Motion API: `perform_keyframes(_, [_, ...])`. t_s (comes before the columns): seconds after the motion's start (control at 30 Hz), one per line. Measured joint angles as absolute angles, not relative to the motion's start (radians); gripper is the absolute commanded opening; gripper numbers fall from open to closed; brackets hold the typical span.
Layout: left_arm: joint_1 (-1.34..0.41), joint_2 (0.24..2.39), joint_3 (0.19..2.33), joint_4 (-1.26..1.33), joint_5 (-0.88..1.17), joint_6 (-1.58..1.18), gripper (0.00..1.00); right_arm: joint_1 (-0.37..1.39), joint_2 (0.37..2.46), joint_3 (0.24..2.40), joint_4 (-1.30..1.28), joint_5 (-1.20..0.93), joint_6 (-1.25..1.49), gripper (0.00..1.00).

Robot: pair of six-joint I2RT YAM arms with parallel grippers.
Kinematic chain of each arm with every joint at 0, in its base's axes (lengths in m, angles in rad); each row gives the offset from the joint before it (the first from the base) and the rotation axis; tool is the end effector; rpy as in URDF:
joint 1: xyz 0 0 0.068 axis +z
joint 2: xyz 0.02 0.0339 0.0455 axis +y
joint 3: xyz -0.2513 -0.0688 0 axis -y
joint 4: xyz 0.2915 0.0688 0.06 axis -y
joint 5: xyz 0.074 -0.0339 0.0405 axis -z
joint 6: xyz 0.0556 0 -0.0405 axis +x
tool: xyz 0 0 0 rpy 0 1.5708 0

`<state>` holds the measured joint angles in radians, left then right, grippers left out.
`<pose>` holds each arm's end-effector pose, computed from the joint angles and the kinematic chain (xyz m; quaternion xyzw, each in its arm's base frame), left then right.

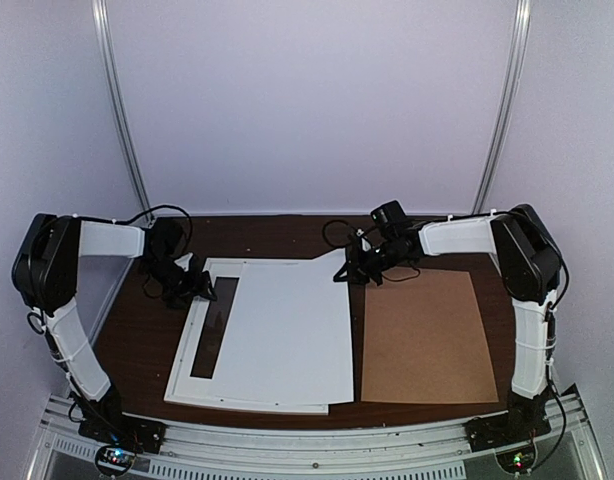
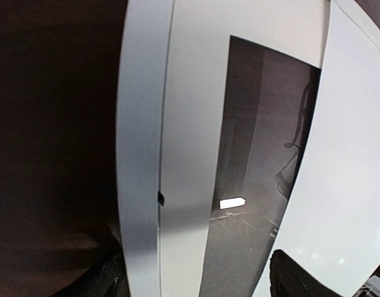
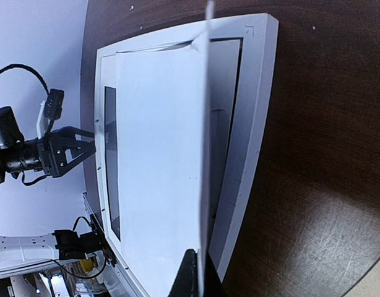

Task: Put the photo into the frame
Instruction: Move the frame body to the center of the board, then place the photo on the mat board.

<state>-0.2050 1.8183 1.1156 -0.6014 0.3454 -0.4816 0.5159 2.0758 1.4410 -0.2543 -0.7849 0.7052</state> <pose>0.3644 -0.0950 0.0927 -0.1120 0.9702 -0.2045 0.0660 0.4010 0.2726 0.1209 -0.0450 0.8790 0.4724 0.0464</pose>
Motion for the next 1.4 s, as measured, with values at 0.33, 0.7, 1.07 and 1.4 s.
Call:
perform_keyframes(0.33, [-0.273,1.739,0.994,-0.472,0.384,-0.607,0.81,0.516,2.076,1.456,-0.253,-0.790,0.729,0.00])
perform_keyframes(0.7, [-0.373,1.717,0.976,-0.439,0.356,-0.716,0.82,0.516,2.076,1.456,-0.199,-0.821,0.797,0.00])
perform_keyframes(1.07, [-0.373,1.713,0.977,-0.445,0.332,-0.716,0.82,0.516,2.076,1.401,-0.107,-0.838,0.836,0.29])
perform_keyframes(1.4, [-0.373,1.713,0.994,-0.450,0.328,-0.715,0.82,0.529,2.012,1.262,-0.113,-0.819,0.809,0.32])
